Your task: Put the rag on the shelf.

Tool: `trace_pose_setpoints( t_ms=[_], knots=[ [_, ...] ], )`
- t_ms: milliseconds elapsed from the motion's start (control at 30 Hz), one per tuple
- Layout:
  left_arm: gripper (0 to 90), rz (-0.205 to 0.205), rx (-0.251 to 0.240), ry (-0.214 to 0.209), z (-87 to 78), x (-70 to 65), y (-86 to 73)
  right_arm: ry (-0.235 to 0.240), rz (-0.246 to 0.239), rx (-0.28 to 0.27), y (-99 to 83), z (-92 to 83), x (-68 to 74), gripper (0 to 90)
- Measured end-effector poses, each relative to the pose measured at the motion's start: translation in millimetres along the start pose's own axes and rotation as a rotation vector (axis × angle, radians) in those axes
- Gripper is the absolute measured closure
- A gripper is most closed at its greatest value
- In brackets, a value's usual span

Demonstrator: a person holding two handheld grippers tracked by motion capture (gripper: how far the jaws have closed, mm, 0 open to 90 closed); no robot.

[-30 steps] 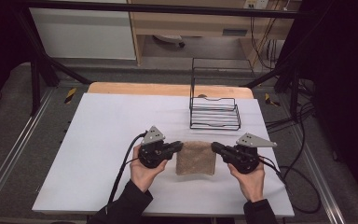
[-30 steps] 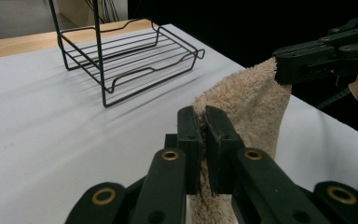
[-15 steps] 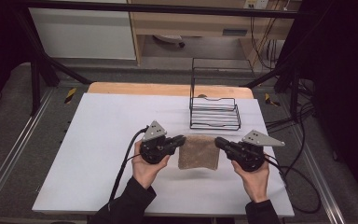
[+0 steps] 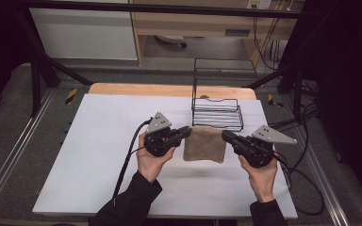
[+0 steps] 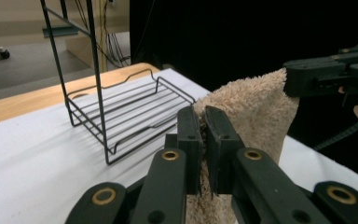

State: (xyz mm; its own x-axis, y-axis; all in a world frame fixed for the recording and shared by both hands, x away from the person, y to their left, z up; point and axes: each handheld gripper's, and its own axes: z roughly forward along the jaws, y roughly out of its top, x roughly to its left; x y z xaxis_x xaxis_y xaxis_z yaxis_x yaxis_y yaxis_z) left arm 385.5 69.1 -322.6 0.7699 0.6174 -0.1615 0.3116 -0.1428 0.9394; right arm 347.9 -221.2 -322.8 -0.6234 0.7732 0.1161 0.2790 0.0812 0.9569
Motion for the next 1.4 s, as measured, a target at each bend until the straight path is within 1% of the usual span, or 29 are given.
trace_pose_setpoints(
  t_ms=[33, 200, 333, 367, 433, 467, 500, 533, 767, 1000, 1167, 1300, 1333, 1400],
  knots=[
    [85.1, 0.001, -0.005, -0.001, 0.6, 0.1, 1.9, -0.002, 0.005, -0.004, 1.3, -0.2, -0.5, 86.3],
    [85.1, 0.008, -0.017, -0.001, 4.5, -0.4, 12.1, -0.014, 0.002, -0.02, 9.0, -2.8, -3.9, 86.4],
    [85.1, 0.012, -0.033, -0.005, 6.3, -1.0, 19.6, -0.022, -0.002, -0.036, 17.8, -5.4, -6.7, 86.4],
    [85.2, 0.013, -0.037, -0.007, 6.7, -1.3, 22.3, -0.027, -0.006, -0.045, 22.5, -6.9, -7.8, 86.4],
    [85.2, 0.019, -0.043, -0.005, 7.5, -2.0, 26.4, -0.029, -0.008, -0.048, 24.3, -7.5, -8.2, 86.4],
    [85.2, 0.023, -0.049, -0.004, 8.0, -2.4, 29.4, -0.032, -0.014, -0.058, 29.3, -9.4, -9.1, 86.4],
    [85.2, 0.024, -0.052, -0.004, 8.3, -2.7, 31.2, -0.032, -0.014, -0.058, 29.3, -9.4, -9.1, 86.4],
    [85.2, 0.028, -0.058, -0.003, 8.8, -3.4, 34.1, -0.038, -0.018, -0.065, 33.2, -11.1, -10.0, 86.4],
    [85.3, 0.051, -0.082, -0.001, 12.3, -7.4, 47.2, -0.051, -0.026, -0.089, 42.0, -15.8, -13.2, 86.4],
    [85.3, 0.06, -0.11, 0.001, 14.8, -9.8, 60.3, -0.067, -0.035, -0.124, 53.7, -21.2, -16.1, 86.4],
    [85.3, 0.057, -0.127, 0.002, 17.6, -9.0, 68.3, -0.074, -0.044, -0.137, 60.6, -21.6, -18.0, 86.4],
    [85.3, 0.061, -0.144, 0.005, 19.2, -8.4, 74.6, -0.082, -0.048, -0.159, 67.3, -21.5, -20.4, 86.4],
    [85.3, 0.061, -0.149, 0.007, 20.1, -8.4, 76.0, -0.083, -0.043, -0.162, 68.4, -21.5, -20.4, 86.4],
    [85.3, 0.064, -0.155, 0.008, 21.7, -7.9, 79.1, -0.091, -0.05, -0.172, 71.5, -21.5, -22.0, 86.4]
  ],
)
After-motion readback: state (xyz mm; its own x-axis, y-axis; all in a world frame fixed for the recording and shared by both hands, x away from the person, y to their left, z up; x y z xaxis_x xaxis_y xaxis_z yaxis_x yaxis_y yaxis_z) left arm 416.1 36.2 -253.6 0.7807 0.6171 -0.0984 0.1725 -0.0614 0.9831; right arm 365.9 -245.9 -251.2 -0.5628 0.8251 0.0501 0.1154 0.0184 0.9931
